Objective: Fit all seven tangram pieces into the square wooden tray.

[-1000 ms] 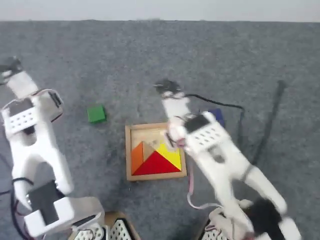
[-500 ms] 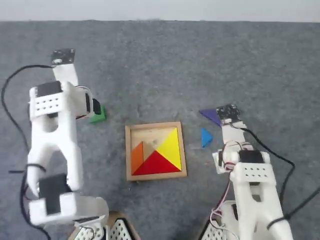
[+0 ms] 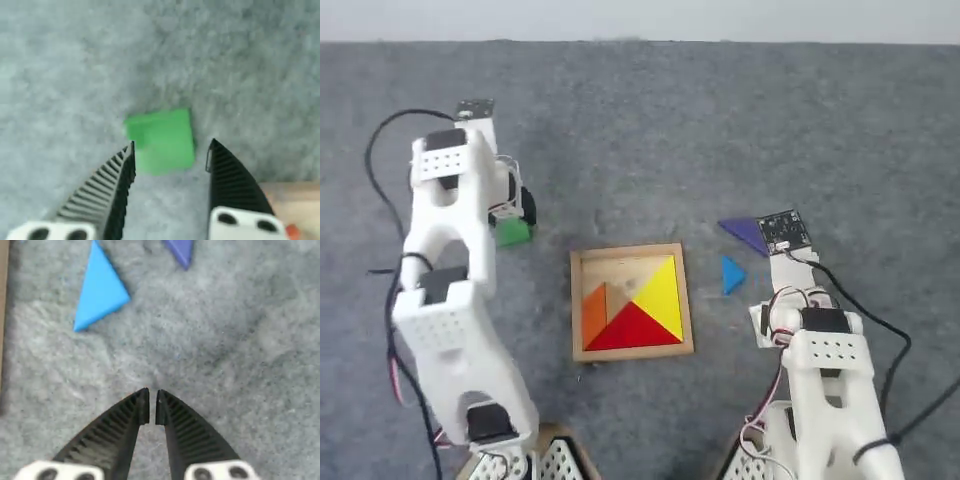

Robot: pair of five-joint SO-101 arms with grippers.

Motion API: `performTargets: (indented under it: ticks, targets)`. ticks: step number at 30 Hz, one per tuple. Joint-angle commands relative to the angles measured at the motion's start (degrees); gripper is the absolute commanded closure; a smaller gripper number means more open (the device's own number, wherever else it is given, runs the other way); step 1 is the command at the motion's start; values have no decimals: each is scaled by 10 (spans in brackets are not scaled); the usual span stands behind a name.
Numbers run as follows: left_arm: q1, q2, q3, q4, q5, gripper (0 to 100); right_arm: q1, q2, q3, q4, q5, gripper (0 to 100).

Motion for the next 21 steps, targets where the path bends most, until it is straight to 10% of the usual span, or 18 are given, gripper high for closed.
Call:
performTargets:
  ticks: [1, 21]
  targets:
    - [15, 28, -51, 15, 25, 776, 6, -16, -5, -9, 6, 957]
    - [-33, 78, -74, 46, 18, 805, 5, -15, -4, -9, 6, 957]
